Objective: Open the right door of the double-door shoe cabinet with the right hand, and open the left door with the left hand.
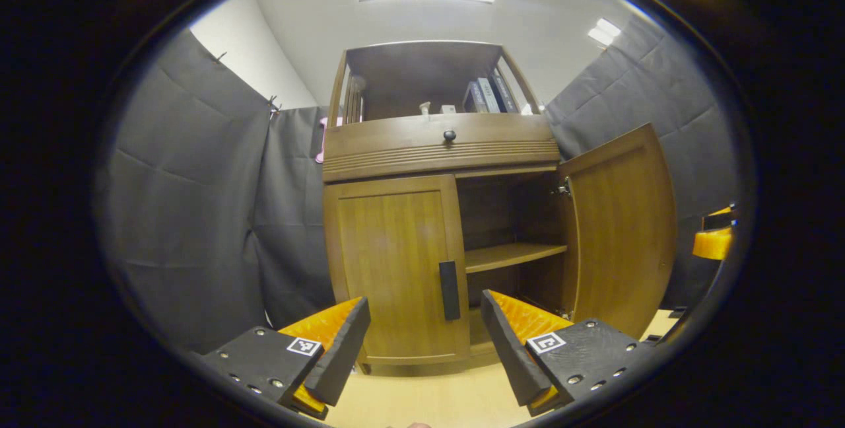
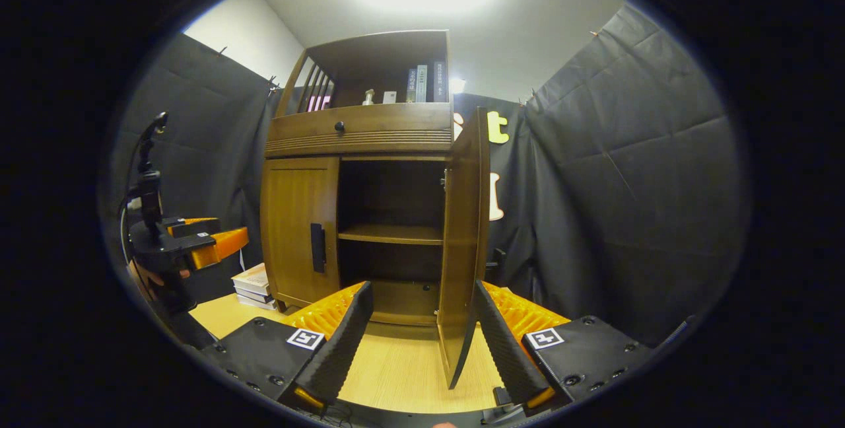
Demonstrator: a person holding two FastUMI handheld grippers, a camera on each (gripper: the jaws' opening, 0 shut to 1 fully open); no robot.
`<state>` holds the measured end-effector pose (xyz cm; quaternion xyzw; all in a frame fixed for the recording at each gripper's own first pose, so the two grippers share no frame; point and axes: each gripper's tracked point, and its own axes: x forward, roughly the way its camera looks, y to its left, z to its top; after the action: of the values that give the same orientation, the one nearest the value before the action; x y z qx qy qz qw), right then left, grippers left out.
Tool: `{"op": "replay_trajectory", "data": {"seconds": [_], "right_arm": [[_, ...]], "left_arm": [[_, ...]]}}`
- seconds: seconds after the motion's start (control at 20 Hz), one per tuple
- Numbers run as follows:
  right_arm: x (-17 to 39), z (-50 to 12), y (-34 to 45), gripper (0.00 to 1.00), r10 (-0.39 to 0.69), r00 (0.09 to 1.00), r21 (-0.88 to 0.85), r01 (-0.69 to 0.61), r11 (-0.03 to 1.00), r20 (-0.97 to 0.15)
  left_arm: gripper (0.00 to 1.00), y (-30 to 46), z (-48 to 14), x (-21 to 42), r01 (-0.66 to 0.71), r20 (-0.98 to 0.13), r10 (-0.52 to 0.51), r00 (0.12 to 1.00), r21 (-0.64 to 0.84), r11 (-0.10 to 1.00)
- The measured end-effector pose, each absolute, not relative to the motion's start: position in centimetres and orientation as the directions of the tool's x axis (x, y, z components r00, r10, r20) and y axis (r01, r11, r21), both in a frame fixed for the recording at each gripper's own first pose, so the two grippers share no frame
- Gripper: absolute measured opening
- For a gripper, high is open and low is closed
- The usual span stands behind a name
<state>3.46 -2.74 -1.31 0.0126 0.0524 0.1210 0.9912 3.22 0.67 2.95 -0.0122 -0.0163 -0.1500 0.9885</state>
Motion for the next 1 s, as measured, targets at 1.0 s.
{"op": "replay_trajectory", "data": {"seconds": [1.0], "right_arm": [[7.4,-2.8,-3.2,0.98,0.213,0.972,0.069,-0.207,0.976,-0.097]], "left_arm": [[0.99,-1.2,1.9,4.4,0.339,0.014,-0.338,0.941,-0.05,0.94]]}}
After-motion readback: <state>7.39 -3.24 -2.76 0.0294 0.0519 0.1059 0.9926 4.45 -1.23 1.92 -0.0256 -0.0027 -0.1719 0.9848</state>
